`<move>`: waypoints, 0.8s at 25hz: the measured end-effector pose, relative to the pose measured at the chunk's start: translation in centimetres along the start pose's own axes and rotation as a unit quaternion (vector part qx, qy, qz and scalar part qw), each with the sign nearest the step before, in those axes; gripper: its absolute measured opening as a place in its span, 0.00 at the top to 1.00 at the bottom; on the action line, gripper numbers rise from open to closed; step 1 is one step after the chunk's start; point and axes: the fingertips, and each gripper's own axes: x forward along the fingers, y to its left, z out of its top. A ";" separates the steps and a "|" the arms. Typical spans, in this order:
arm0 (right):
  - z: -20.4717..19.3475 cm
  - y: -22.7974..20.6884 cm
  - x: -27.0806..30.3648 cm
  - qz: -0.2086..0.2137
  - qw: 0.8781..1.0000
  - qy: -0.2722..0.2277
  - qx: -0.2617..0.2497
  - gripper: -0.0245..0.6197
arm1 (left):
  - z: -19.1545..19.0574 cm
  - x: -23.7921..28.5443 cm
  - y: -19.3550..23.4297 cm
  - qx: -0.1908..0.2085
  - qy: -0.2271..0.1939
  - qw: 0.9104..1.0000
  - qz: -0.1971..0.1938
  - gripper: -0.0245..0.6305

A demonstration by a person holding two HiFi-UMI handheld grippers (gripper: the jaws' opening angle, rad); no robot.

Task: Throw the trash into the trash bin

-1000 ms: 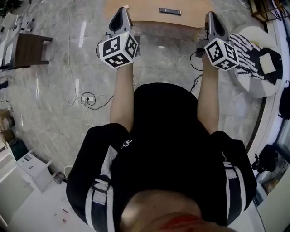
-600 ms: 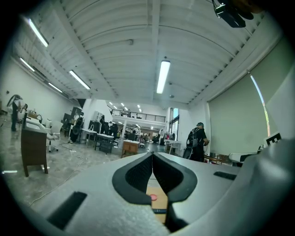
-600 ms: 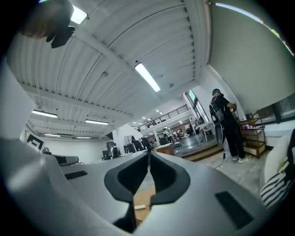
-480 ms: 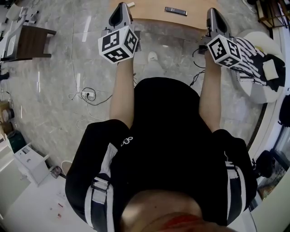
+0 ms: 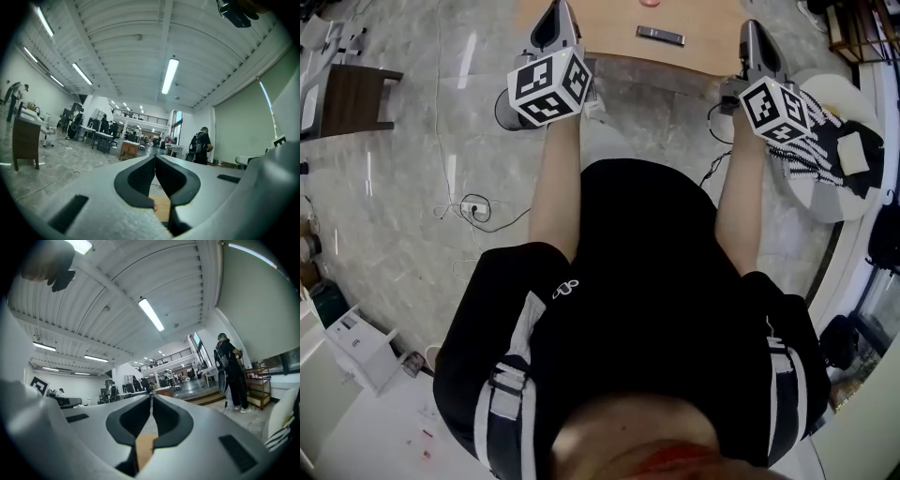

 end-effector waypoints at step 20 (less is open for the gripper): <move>-13.4 7.2 31.3 0.031 0.993 0.104 0.043 0.93 | -3.9 22.8 20.3 0.031 0.123 0.991 0.036 0.95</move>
